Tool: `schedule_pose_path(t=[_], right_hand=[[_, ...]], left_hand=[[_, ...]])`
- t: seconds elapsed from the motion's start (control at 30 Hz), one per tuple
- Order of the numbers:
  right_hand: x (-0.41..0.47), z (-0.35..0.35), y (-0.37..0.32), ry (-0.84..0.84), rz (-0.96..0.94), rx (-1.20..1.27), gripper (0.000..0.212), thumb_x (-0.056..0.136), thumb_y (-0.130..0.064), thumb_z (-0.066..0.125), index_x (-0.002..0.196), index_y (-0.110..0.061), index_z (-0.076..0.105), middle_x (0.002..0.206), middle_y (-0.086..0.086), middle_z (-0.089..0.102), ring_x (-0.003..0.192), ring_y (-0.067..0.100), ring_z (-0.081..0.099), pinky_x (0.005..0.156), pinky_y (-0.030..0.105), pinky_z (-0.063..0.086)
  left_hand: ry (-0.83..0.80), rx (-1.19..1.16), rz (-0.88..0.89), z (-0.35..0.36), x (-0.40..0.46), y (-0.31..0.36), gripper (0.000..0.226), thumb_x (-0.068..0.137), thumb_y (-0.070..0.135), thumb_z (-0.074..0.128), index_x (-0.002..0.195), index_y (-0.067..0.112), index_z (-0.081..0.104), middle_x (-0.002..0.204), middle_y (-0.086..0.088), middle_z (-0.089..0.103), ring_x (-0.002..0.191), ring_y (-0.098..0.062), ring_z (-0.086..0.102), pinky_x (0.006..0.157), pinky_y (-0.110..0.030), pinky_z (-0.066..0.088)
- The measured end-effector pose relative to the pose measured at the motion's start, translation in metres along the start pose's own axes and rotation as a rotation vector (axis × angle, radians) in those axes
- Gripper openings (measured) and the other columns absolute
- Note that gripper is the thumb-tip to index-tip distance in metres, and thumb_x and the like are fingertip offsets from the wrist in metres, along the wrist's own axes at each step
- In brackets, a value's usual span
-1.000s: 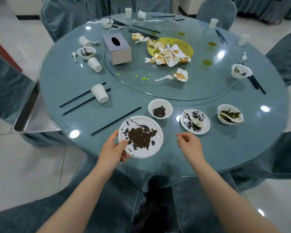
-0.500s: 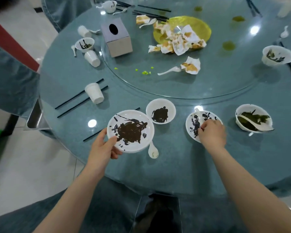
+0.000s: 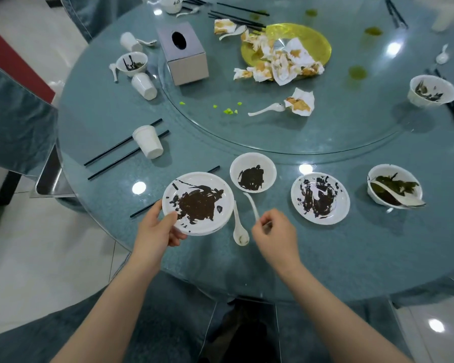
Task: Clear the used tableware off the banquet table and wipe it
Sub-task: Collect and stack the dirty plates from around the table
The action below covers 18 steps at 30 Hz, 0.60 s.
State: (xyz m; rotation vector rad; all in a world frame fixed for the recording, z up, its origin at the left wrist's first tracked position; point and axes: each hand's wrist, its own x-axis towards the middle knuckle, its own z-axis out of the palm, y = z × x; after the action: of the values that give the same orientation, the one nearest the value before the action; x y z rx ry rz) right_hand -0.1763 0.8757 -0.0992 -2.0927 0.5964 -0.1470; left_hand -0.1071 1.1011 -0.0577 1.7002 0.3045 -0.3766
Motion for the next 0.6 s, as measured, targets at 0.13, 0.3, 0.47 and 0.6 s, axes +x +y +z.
schedule_pose_path(t=[0.13, 0.3, 0.47, 0.6], right_hand=[[0.008, 0.026, -0.004, -0.111, 0.038, -0.143, 0.021, 0.086, -0.027, 0.060, 0.073, -0.016, 0.048, 0.081, -0.006, 0.046, 0.068, 0.015, 0.049, 0.063, 0.025, 0.034], [0.010, 0.038, -0.003, -0.212, -0.031, -0.315, 0.032, 0.080, -0.051, 0.066, 0.074, -0.025, 0.048, 0.086, -0.009, 0.047, 0.082, 0.015, 0.049, 0.067, 0.030, 0.041], [0.006, 0.018, 0.010, -0.054, 0.100, -0.096, 0.032, 0.080, -0.052, 0.064, 0.072, -0.023, 0.054, 0.079, -0.011, 0.055, 0.077, 0.012, 0.053, 0.065, 0.028, 0.040], [0.006, -0.017, 0.036, 0.136, 0.400, 0.160, 0.028, 0.085, -0.044, 0.064, 0.093, -0.018, 0.057, 0.081, -0.001, 0.067, 0.073, 0.018, 0.064, 0.071, 0.037, 0.052]], left_hand=[[-0.009, 0.008, -0.002, -0.004, -0.002, -0.001, 0.039, 0.095, 0.009, 0.046, 0.124, 0.033, 0.054, 0.062, -0.006, 0.066, 0.048, -0.013, 0.056, 0.043, -0.022, 0.043], [-0.014, 0.028, -0.011, -0.012, -0.005, -0.003, 0.040, 0.095, 0.010, 0.046, 0.128, 0.032, 0.053, 0.063, -0.008, 0.067, 0.049, -0.013, 0.056, 0.044, -0.022, 0.045], [-0.031, 0.029, -0.012, -0.011, -0.006, -0.001, 0.038, 0.095, 0.011, 0.046, 0.130, 0.026, 0.053, 0.060, -0.007, 0.065, 0.048, -0.012, 0.056, 0.043, -0.021, 0.045], [-0.075, 0.015, 0.004, 0.003, -0.005, 0.005, 0.038, 0.095, 0.008, 0.046, 0.128, 0.025, 0.054, 0.058, -0.005, 0.065, 0.046, -0.011, 0.055, 0.042, -0.020, 0.043]])
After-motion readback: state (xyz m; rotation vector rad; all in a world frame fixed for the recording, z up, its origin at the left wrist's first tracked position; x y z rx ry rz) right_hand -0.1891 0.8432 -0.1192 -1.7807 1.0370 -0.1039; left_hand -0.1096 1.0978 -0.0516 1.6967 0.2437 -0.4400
